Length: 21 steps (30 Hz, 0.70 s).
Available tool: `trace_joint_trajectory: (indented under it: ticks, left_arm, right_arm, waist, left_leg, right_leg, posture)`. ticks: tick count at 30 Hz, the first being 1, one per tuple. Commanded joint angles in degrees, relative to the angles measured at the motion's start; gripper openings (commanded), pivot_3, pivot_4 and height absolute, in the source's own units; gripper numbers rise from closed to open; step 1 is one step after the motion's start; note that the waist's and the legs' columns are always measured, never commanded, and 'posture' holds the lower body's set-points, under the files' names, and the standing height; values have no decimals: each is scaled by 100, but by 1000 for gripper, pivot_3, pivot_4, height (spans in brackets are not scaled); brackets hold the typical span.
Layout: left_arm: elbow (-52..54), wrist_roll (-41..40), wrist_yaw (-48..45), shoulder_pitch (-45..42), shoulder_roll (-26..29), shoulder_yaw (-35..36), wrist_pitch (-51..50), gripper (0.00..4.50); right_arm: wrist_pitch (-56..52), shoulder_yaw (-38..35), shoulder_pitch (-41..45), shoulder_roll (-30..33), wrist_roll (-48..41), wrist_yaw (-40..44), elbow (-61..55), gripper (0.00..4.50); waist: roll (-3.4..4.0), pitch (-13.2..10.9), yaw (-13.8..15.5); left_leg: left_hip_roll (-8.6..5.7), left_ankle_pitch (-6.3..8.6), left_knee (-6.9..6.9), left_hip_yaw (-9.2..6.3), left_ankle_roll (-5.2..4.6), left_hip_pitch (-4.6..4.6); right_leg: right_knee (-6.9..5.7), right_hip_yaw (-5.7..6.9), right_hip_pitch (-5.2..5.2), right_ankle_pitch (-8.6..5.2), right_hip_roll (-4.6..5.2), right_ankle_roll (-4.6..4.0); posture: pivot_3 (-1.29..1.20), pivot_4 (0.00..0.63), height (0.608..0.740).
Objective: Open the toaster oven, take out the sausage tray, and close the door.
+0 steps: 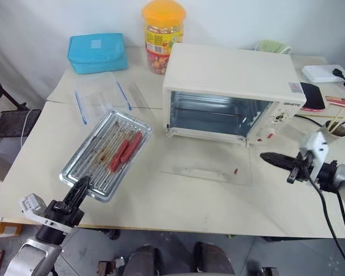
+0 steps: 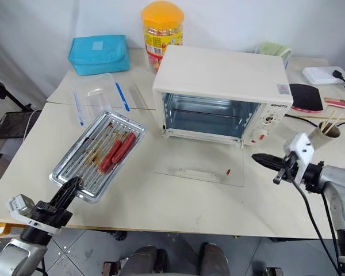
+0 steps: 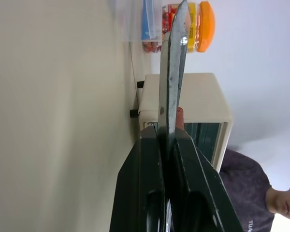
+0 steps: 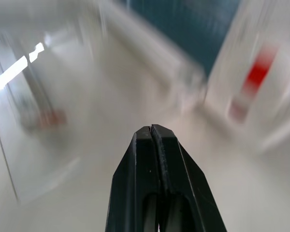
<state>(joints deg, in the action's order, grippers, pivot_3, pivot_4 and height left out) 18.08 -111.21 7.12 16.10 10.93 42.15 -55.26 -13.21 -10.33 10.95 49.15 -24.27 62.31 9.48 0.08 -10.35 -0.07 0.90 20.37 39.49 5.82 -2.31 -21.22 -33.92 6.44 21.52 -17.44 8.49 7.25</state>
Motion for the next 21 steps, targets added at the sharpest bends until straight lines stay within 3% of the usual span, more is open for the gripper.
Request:
trace_joint_trajectory:
  ticks: [1,5,9,21]
  left_arm:
    - [79,-179,33,-89,-17,25,17,41]
    - [39,-179,104,-181,-31,45,19,41]
    - [32,-179,165,-224,-55,65,32,41]
    - [104,-179,66,-60,-35,154,-15,41]
  right_arm:
    - [277,180,111,1,254,187,152,31]
    - [301,418,125,-144,-18,902,30,31]
    - [158,377,132,-403,-267,1037,-237,31]
    - [-173,-901,631,-909,-1463,276,-685,31]
  waist:
    - [0,0,-6]
    - [0,0,-6]
    - [0,0,-3]
    - [-1,-1,12]
  left_leg:
    - [0,-2,1,2,0,1]
    - [1,-3,3,6,0,3]
    - [2,-2,2,3,0,2]
    - [2,7,2,-8,12,-2]
  right_leg:
    - [-1,-1,0,0,-1,1]
    - [-3,-6,1,1,-4,3]
    - [-3,-4,1,2,-4,3]
    - [5,-7,2,2,16,4]
  posture:
    - [0,150,740]
    - [0,150,740]
    - [0,150,740]
    - [0,150,740]
